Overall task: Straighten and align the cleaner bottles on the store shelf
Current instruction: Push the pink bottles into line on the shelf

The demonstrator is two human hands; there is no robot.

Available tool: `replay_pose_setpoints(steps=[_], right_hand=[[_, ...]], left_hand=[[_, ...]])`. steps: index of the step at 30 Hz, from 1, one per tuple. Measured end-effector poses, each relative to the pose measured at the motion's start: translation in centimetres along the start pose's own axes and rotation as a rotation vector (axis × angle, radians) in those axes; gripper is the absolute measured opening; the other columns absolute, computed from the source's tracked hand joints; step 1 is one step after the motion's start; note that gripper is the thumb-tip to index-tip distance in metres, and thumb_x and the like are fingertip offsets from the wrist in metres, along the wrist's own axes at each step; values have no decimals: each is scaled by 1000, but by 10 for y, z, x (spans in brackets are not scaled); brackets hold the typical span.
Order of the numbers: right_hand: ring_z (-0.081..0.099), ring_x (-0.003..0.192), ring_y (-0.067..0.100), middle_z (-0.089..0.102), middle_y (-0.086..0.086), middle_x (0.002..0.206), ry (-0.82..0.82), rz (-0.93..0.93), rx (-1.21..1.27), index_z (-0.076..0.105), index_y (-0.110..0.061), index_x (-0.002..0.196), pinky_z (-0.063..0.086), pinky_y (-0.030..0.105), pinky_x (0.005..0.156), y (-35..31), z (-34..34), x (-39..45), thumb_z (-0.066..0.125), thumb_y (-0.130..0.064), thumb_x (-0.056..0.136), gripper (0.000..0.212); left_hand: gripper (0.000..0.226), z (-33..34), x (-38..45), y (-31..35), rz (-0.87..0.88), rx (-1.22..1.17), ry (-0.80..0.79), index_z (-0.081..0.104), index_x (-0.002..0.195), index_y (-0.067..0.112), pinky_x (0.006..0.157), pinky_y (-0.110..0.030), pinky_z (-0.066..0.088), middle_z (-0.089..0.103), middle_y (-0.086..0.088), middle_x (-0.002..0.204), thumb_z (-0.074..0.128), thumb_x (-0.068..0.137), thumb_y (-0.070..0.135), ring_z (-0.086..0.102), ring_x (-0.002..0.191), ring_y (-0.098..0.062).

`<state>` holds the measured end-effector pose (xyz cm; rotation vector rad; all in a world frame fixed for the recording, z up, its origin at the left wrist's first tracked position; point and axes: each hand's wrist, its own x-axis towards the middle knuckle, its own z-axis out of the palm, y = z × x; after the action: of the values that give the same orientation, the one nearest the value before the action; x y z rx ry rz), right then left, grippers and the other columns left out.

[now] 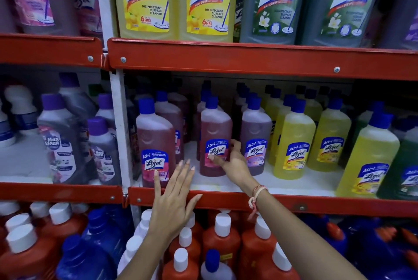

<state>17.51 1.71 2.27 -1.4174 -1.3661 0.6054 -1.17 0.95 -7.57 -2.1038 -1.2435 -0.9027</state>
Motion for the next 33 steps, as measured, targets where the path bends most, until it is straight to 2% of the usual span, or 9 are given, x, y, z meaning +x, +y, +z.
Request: replay_pose_setpoints(steps=[2, 6, 12, 16, 22, 26, 28, 31, 33], right_hand=[[57, 97, 16, 60, 12, 125, 6, -3, 28, 32, -11, 133, 47, 20, 75, 0, 2, -1, 77, -25, 76, 74], [62, 102, 22, 63, 12, 122, 7, -44, -40, 42, -9, 126, 50, 27, 81, 3, 3, -3, 78, -30, 74, 67], [65, 99, 21, 67, 9, 115, -23, -63, -42, 44, -9, 125, 54, 27, 80, 5, -3, -16, 81, -31, 71, 69], [69, 99, 20, 70, 9, 112, -37, -79, -10, 47, -10, 120, 58, 38, 86, 9, -7, -28, 83, -34, 67, 69], [68, 94, 12, 69, 5, 111, -54, -104, -9, 48, -11, 117, 55, 14, 71, 7, -14, -45, 82, -32, 68, 64], [65, 88, 7, 67, 2, 108, -56, -124, -7, 48, -10, 118, 51, 8, 65, 7, -17, -50, 81, -31, 71, 61], [65, 90, 5, 67, 0, 108, -74, -125, -7, 48, -11, 118, 52, 9, 68, 6, -20, -51, 80, -33, 72, 61], [67, 97, 2, 70, -2, 111, -126, -127, -2, 51, -18, 119, 55, 21, 84, 10, -27, -51, 79, -37, 72, 58], [66, 98, 0, 69, -5, 111, -99, -128, 38, 54, -22, 118, 55, 22, 86, 13, -36, -52, 78, -43, 69, 58]], left_hand=[[65, 0, 0, 0, 5, 6, -6, 32, 152, 14, 122, -60, 0, 31, -5, 161, 23, 101, 54, 22, 150, -18], [66, 0, -1, -2, -1, -4, -21, 29, 153, 14, 123, -60, 0, 31, -5, 161, 23, 101, 55, 21, 151, -18], [68, -1, -2, -2, -11, -26, -45, 26, 154, 13, 123, -60, 1, 32, -6, 161, 23, 101, 55, 22, 150, -18], [68, -1, -3, -1, -20, -47, -50, 25, 154, 13, 123, -59, 2, 32, -6, 161, 24, 101, 55, 22, 150, -18], [69, -6, -4, 1, -36, -70, -72, 26, 154, 14, 124, -57, -1, 30, -5, 162, 23, 101, 56, 21, 151, -17], [69, -8, -4, 1, -41, -81, -84, 27, 154, 13, 124, -56, 0, 32, -6, 161, 22, 101, 57, 22, 150, -17], [69, -8, -4, 2, -45, -85, -91, 27, 154, 13, 124, -56, 0, 32, -6, 161, 21, 101, 57, 22, 150, -17], [69, -8, -4, 2, -50, -96, -98, 27, 154, 14, 124, -55, -2, 32, -6, 161, 21, 101, 57, 22, 150, -17], [69, -9, -5, 1, -52, -91, -98, 27, 154, 14, 124, -54, -3, 32, -6, 161, 20, 101, 57, 22, 150, -17]])
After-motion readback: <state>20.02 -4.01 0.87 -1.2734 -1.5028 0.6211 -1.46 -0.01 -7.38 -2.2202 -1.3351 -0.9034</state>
